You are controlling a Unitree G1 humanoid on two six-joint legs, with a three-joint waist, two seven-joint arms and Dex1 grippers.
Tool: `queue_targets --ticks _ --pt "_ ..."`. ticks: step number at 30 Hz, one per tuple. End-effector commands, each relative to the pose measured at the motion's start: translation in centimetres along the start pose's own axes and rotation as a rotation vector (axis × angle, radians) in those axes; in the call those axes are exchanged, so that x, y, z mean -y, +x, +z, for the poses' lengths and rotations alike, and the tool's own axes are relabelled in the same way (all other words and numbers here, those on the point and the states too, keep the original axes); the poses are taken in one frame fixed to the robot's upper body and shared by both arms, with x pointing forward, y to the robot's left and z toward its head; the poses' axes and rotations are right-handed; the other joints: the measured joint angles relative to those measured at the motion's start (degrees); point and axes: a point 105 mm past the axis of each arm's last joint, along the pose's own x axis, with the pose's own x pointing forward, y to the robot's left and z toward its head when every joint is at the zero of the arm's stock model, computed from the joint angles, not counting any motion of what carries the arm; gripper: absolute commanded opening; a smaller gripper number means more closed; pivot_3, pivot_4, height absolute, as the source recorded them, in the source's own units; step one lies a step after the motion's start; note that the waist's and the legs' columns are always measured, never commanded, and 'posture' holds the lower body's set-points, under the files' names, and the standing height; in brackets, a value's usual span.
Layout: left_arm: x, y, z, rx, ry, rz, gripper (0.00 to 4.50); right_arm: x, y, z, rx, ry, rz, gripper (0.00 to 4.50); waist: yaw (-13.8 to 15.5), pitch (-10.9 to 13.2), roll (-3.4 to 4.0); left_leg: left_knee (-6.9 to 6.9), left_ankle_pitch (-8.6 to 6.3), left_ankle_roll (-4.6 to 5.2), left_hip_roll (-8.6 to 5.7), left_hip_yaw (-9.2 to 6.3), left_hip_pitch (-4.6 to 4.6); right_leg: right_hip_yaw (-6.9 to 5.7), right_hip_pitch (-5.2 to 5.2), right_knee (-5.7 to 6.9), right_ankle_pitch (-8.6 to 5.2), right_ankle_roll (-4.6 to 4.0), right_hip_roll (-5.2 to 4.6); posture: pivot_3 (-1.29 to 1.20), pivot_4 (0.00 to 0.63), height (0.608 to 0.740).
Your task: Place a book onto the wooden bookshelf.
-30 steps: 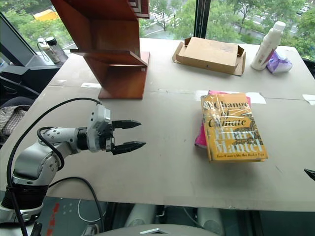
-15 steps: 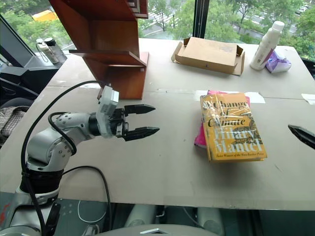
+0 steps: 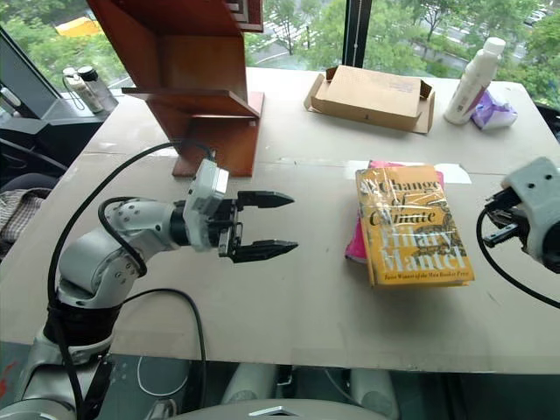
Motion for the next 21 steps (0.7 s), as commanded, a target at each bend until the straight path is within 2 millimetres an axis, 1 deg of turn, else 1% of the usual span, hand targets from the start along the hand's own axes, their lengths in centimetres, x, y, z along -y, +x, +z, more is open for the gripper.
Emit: queue_targets --ticks 1,4,7,14,21 --pt "1.0 -0.2 1.4 0.032 0.055 -0.04 4.5 0.1 0.9 0.5 0.003 -0.023 -0.027 0.02 0.13 0.01 0.01 0.0 0.0 0.0 0.0 0.0 -0.01 -0.01 0.0 0.0 0.0 0.0 -0.01 0.0 0.15 0.733" --pt "1.3 -0.3 1.5 0.033 0.056 -0.054 4.5 -0.7 2.0 0.3 -0.014 -0.024 0.006 0.02 0.04 0.01 0.01 0.01 0.0 0.0 -0.02 0.05 -0.03 0.03 -0.01 0.0 0.0 0.0 -0.03 0.0 0.15 0.733" --pt "1.4 -0.3 1.8 0.044 0.056 -0.06 4.5 -1.2 2.8 -0.4 -0.044 -0.043 0.018 0.02 0.11 0.01 0.01 0.01 0.01 -0.01 -0.02 0.06 -0.03 0.04 -0.01 -0.01 0.01 0.01 -0.03 0.0 0.15 0.733" --pt "1.8 -0.4 1.7 0.034 0.048 -0.052 4.5 -2.8 3.7 -0.6 -0.034 -0.05 0.074 0.02 -0.05 0.01 0.01 0.01 0.01 -0.02 0.0 0.07 -0.01 0.03 -0.01 0.0 0.08 0.14 0.0 0.0 0.15 0.733" --pt "1.9 -0.6 1.5 0.017 0.043 -0.048 4.5 -4.5 4.4 0.7 0.023 -0.051 0.13 0.02 -0.06 0.01 0.01 0.01 0.01 -0.02 0.0 0.07 0.01 0.02 -0.01 0.02 0.07 0.13 0.01 0.0 0.15 0.733"
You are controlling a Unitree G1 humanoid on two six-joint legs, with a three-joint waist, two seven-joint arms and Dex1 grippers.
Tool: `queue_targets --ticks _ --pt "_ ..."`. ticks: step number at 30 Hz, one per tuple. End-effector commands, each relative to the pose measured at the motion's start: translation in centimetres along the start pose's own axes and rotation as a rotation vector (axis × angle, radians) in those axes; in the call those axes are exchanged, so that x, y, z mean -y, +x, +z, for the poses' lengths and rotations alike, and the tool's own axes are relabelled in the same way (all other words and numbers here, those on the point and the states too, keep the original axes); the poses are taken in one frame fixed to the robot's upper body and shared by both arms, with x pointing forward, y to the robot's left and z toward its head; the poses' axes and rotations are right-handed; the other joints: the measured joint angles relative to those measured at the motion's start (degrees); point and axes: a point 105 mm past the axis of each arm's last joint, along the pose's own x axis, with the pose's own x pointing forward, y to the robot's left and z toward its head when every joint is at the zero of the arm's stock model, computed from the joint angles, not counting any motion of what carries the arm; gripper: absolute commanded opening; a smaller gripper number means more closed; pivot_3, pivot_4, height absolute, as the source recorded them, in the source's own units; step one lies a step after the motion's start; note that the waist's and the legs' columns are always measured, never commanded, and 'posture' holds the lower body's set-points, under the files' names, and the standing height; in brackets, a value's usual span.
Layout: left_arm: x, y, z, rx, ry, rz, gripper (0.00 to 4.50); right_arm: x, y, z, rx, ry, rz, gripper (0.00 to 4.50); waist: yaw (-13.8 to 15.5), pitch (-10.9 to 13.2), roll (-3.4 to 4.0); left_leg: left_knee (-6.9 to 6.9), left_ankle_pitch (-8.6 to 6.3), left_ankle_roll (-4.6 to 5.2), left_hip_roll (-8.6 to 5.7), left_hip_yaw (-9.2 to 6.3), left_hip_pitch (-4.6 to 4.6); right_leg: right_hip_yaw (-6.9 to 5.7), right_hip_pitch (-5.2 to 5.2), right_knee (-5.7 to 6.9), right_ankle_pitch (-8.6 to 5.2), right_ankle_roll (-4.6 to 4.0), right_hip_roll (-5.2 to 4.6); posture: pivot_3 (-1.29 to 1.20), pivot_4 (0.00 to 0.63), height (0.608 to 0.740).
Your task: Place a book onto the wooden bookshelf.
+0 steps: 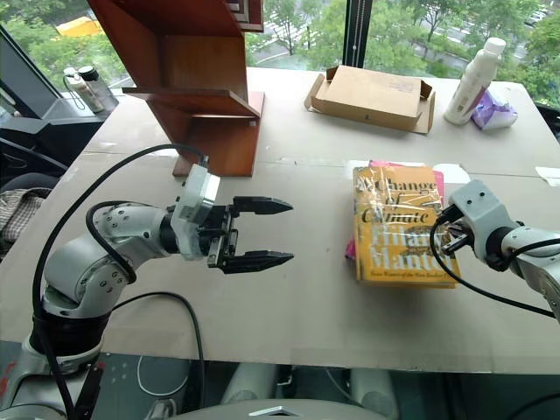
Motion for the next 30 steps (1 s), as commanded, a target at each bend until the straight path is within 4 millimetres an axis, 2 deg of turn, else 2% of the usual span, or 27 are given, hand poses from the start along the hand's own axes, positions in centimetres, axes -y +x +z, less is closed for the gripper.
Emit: queue_targets --ticks 1,11,14,17,19,22,23,24,25,29,30 --pt "0.6 -0.1 0.9 0.007 0.04 -0.018 4.5 -0.2 -0.2 1.9 0.072 -0.039 -0.006 0.02 -0.01 0.0 0.0 0.0 0.0 0.0 0.01 0.0 -0.01 -0.01 0.0 0.0 0.0 -0.01 0.01 0.0 0.15 0.733" --pt "0.9 -0.5 0.6 -0.016 0.018 0.013 4.5 -1.5 0.5 2.8 0.111 -0.067 0.051 0.02 0.0 0.0 0.0 0.0 0.06 -0.11 0.0 0.02 -0.02 0.02 -0.01 0.0 0.01 0.0 0.0 0.0 0.15 0.733" --pt "0.6 -0.4 0.2 -0.034 0.007 0.047 4.5 -0.9 0.1 2.9 0.138 -0.081 0.031 0.02 0.05 0.0 0.0 0.0 0.01 -0.02 0.0 0.01 0.0 -0.01 -0.01 0.02 -0.01 -0.03 0.0 0.0 0.15 0.733" --pt "-0.6 -0.5 -0.1 -0.026 -0.056 0.118 4.5 -0.5 -2.4 3.9 0.289 -0.058 0.057 0.02 0.46 0.0 0.0 0.01 0.01 -0.02 0.0 -0.02 -0.02 -0.03 0.0 0.02 -0.01 -0.03 -0.01 0.0 0.15 0.733" --pt "-1.2 -0.6 -1.2 -0.087 -0.142 0.142 4.5 -0.9 -4.7 3.3 0.326 -0.047 0.131 0.02 0.79 0.0 -0.01 0.01 0.01 -0.02 -0.03 -0.05 -0.06 -0.05 0.0 0.02 0.03 0.11 -0.02 0.0 0.15 0.733" --pt "-2.8 -0.8 -2.7 -0.169 -0.359 0.188 4.5 -2.1 -8.5 2.7 0.415 -0.06 0.209 0.76 1.14 0.0 -0.02 0.01 0.01 -0.03 -0.01 -0.09 -0.03 -0.08 0.05 0.01 0.01 0.22 0.02 0.0 0.15 0.733" --pt "-3.4 -0.7 -2.8 -0.171 -0.431 0.184 4.5 -2.8 -9.9 2.6 0.46 -0.047 0.256 1.45 1.13 -0.01 -0.03 0.0 0.0 -0.02 -0.01 -0.15 -0.04 -0.13 0.07 0.02 -0.04 0.3 0.02 0.0 0.15 0.733" --pt "-4.2 -0.6 -3.0 -0.165 -0.522 0.187 4.5 -3.6 -11.5 2.5 0.515 -0.037 0.307 1.67 1.27 -0.01 -0.03 0.0 0.0 -0.02 0.0 -0.21 -0.03 -0.18 0.1 0.02 -0.11 0.43 0.04 0.0 0.15 0.733" --pt "-4.8 -0.5 -3.0 -0.156 -0.592 0.187 4.5 -4.1 -12.6 2.3 0.554 -0.031 0.338 2.14 1.59 -0.01 -0.03 0.01 0.0 -0.02 0.0 -0.25 0.0 -0.22 0.13 0.03 -0.12 0.43 0.06 0.0 0.15 0.733" --pt "-6.7 0.6 -3.3 -0.141 -0.86 0.132 4.5 -4.4 -15.3 0.3 0.573 0.023 0.35 4.04 1.02 -0.03 -0.06 0.18 0.01 -0.03 -0.01 -0.49 0.02 -0.31 0.31 0.06 -0.14 0.46 0.17 0.0 0.15 0.733" --pt "-7.4 1.3 -3.3 -0.113 -0.92 0.112 4.5 -4.2 -15.8 0.1 0.586 0.025 0.334 4.34 0.67 -0.03 -0.07 0.24 0.01 -0.02 -0.01 -0.45 0.06 -0.22 0.33 0.07 -0.18 0.38 0.16 0.0 0.15 0.733"
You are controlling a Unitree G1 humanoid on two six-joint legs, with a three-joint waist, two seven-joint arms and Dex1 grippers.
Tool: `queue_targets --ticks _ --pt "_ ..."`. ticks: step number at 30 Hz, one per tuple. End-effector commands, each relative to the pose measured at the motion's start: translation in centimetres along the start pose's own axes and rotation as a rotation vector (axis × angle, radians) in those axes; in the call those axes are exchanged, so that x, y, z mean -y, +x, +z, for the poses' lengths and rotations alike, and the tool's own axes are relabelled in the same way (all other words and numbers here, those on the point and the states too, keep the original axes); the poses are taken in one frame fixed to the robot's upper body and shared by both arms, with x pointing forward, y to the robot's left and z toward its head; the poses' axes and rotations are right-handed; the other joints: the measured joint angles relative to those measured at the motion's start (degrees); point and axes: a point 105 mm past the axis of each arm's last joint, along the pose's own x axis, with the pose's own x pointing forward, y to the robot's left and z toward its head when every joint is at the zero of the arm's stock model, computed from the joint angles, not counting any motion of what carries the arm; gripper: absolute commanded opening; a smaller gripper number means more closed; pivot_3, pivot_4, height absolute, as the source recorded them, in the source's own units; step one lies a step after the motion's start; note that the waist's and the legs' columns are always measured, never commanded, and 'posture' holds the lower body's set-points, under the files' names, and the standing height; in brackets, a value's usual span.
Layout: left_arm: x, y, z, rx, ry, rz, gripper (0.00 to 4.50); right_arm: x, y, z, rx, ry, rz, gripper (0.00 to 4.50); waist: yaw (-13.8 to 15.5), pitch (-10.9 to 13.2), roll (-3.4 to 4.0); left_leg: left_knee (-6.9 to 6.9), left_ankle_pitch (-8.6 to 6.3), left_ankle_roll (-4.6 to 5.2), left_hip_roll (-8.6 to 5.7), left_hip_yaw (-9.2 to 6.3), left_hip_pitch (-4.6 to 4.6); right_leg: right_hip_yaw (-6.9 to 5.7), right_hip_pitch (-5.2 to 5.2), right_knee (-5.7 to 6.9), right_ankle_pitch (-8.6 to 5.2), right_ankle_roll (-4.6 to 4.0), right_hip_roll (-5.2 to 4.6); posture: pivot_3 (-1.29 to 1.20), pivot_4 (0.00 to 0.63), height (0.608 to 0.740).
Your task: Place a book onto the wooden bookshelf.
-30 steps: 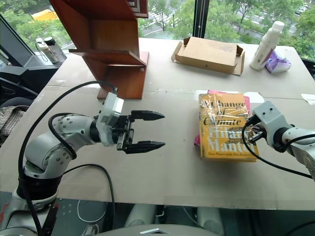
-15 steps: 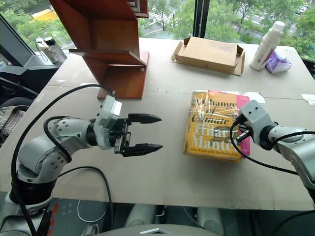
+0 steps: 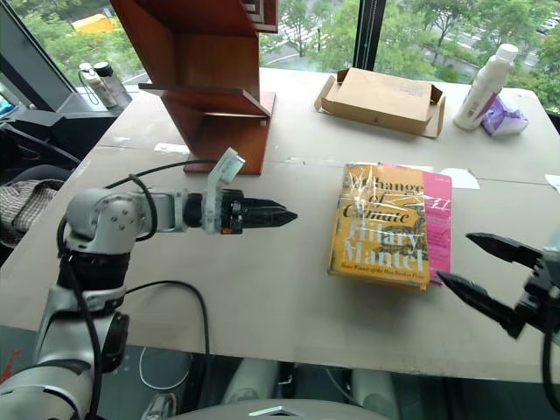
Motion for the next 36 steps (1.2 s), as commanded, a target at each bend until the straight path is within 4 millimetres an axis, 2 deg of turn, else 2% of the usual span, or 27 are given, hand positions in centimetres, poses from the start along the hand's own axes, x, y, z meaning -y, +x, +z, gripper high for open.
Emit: queue_targets --ticks 1,8,13,21,26,27,28,30,33,36 --pt "-0.3 2.1 1.4 0.009 -0.196 -0.111 4.5 -0.4 -2.0 1.1 0.064 -0.058 -0.03 4.34 -0.74 -0.01 -0.01 0.02 0.0 0.0 0.0 0.05 0.03 0.07 0.0 0.0 -0.02 -0.03 0.01 0.0 0.15 0.733" --pt "-1.9 7.4 1.8 -0.002 -0.451 -0.17 4.5 -1.1 -2.9 1.1 0.109 -0.046 -0.119 4.34 -0.8 -0.04 -0.07 0.23 -0.03 0.03 -0.07 -0.08 -0.13 0.08 -0.06 0.11 -0.01 -0.09 -0.07 0.0 0.15 0.733" --pt "-2.5 10.1 0.7 -0.029 -0.474 -0.171 4.5 -2.6 -3.5 1.6 0.147 -0.014 -0.155 4.34 -0.89 -0.02 -0.09 0.02 -0.04 0.02 -0.06 -0.05 -0.18 0.12 -0.22 0.09 0.11 -0.32 -0.09 0.0 0.15 0.733" --pt "-2.7 12.3 0.4 -0.008 -0.45 -0.186 4.5 -3.7 -3.3 1.7 0.145 0.016 -0.178 4.34 -0.79 -0.02 -0.1 -0.01 -0.06 0.01 -0.07 -0.03 -0.22 0.09 -0.23 -0.07 0.11 -0.32 -0.57 0.0 0.15 0.733" --pt "-2.2 12.8 0.6 0.011 -0.474 -0.232 4.5 -3.8 -2.9 1.9 0.152 0.019 -0.163 4.34 -0.77 -0.02 -0.09 -0.02 -0.07 0.03 -0.07 -0.07 -0.25 0.13 -0.23 -0.11 0.11 -0.33 -0.62 0.0 0.15 0.733" --pt "-2.2 12.7 0.5 0.016 -0.48 -0.239 3.99 -3.9 -2.9 1.9 0.154 0.025 -0.158 4.5 -0.77 -0.02 -0.09 -0.05 -0.07 0.04 -0.07 -0.07 -0.25 0.12 -0.24 -0.11 0.11 -0.34 -0.61 0.0 0.15 0.733" --pt "-2.2 12.6 0.5 0.02 -0.49 -0.253 3.77 -3.9 -2.9 1.9 0.151 0.031 -0.153 4.5 -0.77 -0.02 -0.09 -0.08 -0.07 0.04 -0.07 -0.07 -0.25 0.12 -0.24 -0.11 0.11 -0.34 -0.6 0.0 0.15 0.733" --pt "-2.2 12.3 0.5 0.025 -0.5 -0.267 2.81 -4.1 -2.9 1.9 0.149 0.036 -0.147 4.5 -0.78 -0.02 -0.1 -0.14 -0.07 0.04 -0.07 -0.07 -0.25 0.1 -0.25 -0.13 0.1 -0.35 -0.57 0.0 0.15 0.733" --pt "-2.3 11.2 0.9 0.027 -0.503 -0.285 1.5 -4.0 -2.7 2.3 0.162 0.033 -0.141 4.5 -0.93 -0.01 -0.1 -0.15 -0.07 0.04 -0.07 -0.04 -0.25 0.05 -0.26 -0.15 0.1 -0.35 -0.55 0.0 0.15 0.733" --pt "-2.2 9.7 2.1 0.055 -0.511 -0.312 0.2 -3.9 -2.3 2.3 0.17 0.033 -0.122 4.5 -0.98 0.0 -0.11 -0.15 -0.07 0.05 -0.06 -0.01 -0.22 0.01 -0.27 -0.15 0.1 -0.35 -0.53 0.0 0.15 0.733"
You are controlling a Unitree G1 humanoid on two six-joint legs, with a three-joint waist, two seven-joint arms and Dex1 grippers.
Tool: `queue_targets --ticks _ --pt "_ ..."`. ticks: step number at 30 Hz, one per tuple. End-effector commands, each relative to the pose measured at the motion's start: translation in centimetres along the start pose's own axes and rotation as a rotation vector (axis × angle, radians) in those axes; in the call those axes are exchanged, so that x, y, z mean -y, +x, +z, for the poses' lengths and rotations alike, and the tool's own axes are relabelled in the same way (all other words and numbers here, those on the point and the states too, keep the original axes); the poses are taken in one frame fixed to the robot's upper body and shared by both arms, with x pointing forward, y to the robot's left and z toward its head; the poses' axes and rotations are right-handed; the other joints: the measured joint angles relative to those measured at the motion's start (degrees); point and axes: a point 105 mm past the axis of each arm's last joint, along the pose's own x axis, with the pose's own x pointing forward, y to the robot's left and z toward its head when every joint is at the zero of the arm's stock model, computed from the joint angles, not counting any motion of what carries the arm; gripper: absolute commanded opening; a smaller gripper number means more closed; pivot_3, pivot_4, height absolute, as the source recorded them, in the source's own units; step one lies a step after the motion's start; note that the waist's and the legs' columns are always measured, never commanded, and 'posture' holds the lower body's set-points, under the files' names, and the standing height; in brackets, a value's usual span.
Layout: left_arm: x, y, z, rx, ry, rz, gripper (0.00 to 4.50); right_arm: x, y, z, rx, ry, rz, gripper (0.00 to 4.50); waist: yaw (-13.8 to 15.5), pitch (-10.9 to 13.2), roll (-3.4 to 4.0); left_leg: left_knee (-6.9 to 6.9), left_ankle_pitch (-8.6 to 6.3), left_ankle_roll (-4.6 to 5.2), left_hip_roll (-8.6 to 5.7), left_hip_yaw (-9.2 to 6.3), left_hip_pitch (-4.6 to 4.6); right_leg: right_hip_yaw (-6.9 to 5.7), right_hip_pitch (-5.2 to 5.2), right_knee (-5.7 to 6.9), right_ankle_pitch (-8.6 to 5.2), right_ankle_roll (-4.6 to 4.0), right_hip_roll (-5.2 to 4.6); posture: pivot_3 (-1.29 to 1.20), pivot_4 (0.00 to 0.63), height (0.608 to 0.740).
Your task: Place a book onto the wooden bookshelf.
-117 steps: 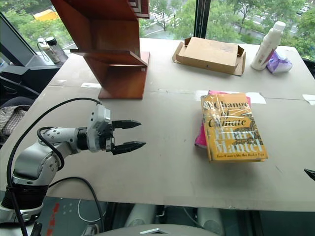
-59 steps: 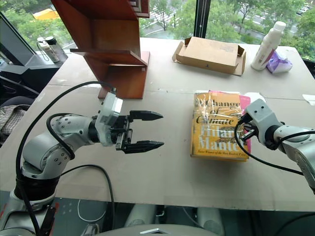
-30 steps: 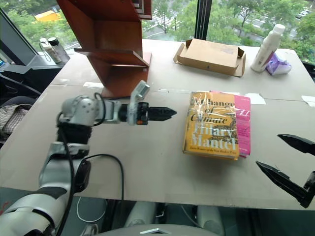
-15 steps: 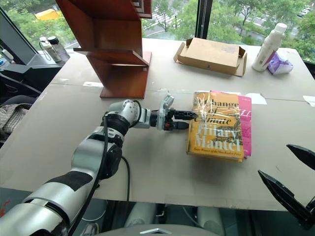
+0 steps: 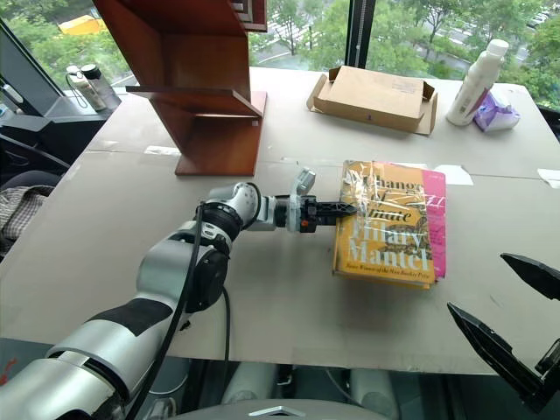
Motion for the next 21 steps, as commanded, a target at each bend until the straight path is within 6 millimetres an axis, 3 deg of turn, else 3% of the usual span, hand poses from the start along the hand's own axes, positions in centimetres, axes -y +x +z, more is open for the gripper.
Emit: queue_targets --ticks 1,7,10,12,14,17,21 --pt "2.5 -1.7 1.8 0.028 0.024 -0.074 0.08 0.0 0.5 0.4 0.031 -0.008 0.026 4.5 -0.01 0.01 -0.02 0.0 0.0 0.0 0.01 0.0 -0.01 0.0 -0.02 0.0 0.0 0.0 0.01 0.0 0.15 0.733" --pt "6.0 -6.0 3.3 0.041 0.094 -0.104 0.07 0.9 1.8 0.6 0.08 -0.032 0.105 4.5 0.13 0.13 -0.13 0.0 0.01 0.0 0.0 0.01 -0.04 0.04 -0.06 0.01 0.01 -0.02 0.0 0.0 0.15 0.733" --pt "7.8 -7.6 2.8 0.008 0.287 -0.052 0.06 1.8 2.7 0.9 0.116 -0.035 0.155 4.5 0.08 0.15 -0.1 -0.01 0.01 0.0 -0.01 0.01 -0.09 0.23 -0.05 -0.03 0.02 -0.03 -0.04 0.0 0.15 0.733" --pt "9.6 -8.3 2.3 -0.005 0.383 -0.054 0.06 2.5 3.2 1.0 0.134 -0.044 0.178 4.5 0.16 0.16 -0.13 -0.01 0.01 0.0 -0.03 0.03 -0.09 0.28 -0.05 -0.01 0.02 -0.03 -0.09 0.0 0.15 0.733" --pt "12.4 -9.3 1.5 -0.027 0.561 -0.032 0.06 3.9 3.7 1.3 0.164 -0.057 0.206 4.5 0.16 0.22 -0.13 -0.03 0.02 -0.01 -0.02 0.02 -0.12 0.29 -0.06 -0.02 0.02 -0.03 -0.08 0.0 0.15 0.733" --pt "14.8 -10.2 0.9 -0.032 0.808 0.064 0.06 5.6 4.6 1.9 0.203 -0.066 0.244 4.5 0.16 0.26 -0.17 0.03 0.03 0.0 -0.02 -0.03 -0.13 0.26 -0.04 0.0 0.03 -0.04 -0.05 0.0 0.15 0.733" --pt "18.5 -11.9 2.2 0.057 1.124 0.223 0.06 7.4 5.7 2.7 0.239 -0.078 0.283 4.5 0.21 0.25 -0.11 0.05 0.03 0.01 -0.04 -0.02 0.09 0.26 0.15 0.06 0.03 -0.04 0.04 0.0 0.15 0.733"
